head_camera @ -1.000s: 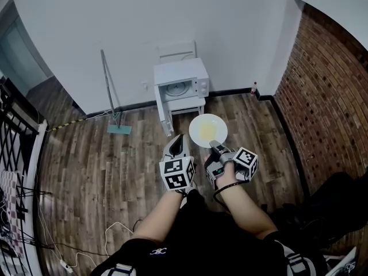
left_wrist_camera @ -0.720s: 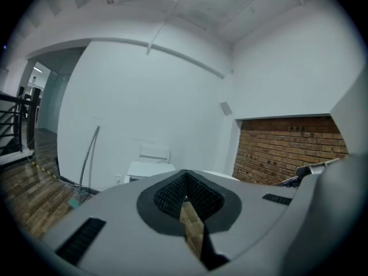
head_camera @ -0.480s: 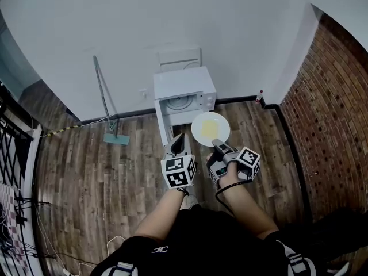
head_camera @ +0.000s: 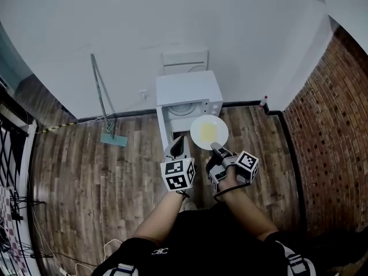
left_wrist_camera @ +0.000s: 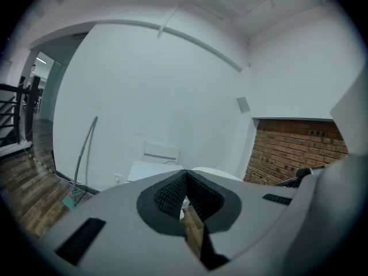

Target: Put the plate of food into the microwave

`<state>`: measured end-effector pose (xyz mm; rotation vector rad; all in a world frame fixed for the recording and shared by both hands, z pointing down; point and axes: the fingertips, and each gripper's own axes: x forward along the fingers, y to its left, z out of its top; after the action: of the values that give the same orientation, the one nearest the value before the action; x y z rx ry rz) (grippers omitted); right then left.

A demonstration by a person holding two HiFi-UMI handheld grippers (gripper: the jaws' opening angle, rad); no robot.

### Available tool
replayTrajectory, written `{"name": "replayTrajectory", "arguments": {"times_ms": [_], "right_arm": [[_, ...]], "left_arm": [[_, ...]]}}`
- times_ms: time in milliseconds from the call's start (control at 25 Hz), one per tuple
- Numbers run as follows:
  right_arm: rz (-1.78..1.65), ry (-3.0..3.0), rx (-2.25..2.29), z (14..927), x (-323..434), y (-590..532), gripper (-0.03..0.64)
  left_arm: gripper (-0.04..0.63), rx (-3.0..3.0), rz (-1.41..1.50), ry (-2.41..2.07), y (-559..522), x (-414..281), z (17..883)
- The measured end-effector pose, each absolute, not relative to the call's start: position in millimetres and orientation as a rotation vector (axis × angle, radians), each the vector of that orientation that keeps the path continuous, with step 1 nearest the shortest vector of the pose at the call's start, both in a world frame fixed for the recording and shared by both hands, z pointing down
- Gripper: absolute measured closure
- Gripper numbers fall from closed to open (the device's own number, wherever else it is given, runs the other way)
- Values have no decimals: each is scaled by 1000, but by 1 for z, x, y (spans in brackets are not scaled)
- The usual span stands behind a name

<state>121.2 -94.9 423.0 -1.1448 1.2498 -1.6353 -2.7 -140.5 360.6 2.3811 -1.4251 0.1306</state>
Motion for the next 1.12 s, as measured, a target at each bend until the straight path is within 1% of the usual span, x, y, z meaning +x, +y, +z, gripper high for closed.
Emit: {"name": "replayTrajectory", "arguments": {"times_ms": [280, 840, 1120], "right_arm": [[-1731, 1281, -1114, 449, 117, -142, 592], [-1933, 1510, -956, 493, 120, -298, 592], [-1985, 1537, -929, 537, 105, -295, 592]], "left_arm": [[598, 2306, 152, -1489, -177, -9, 383], [598, 2121, 124, -1720, -308, 3, 418], [598, 2106, 143, -1706, -305, 0, 460]]}}
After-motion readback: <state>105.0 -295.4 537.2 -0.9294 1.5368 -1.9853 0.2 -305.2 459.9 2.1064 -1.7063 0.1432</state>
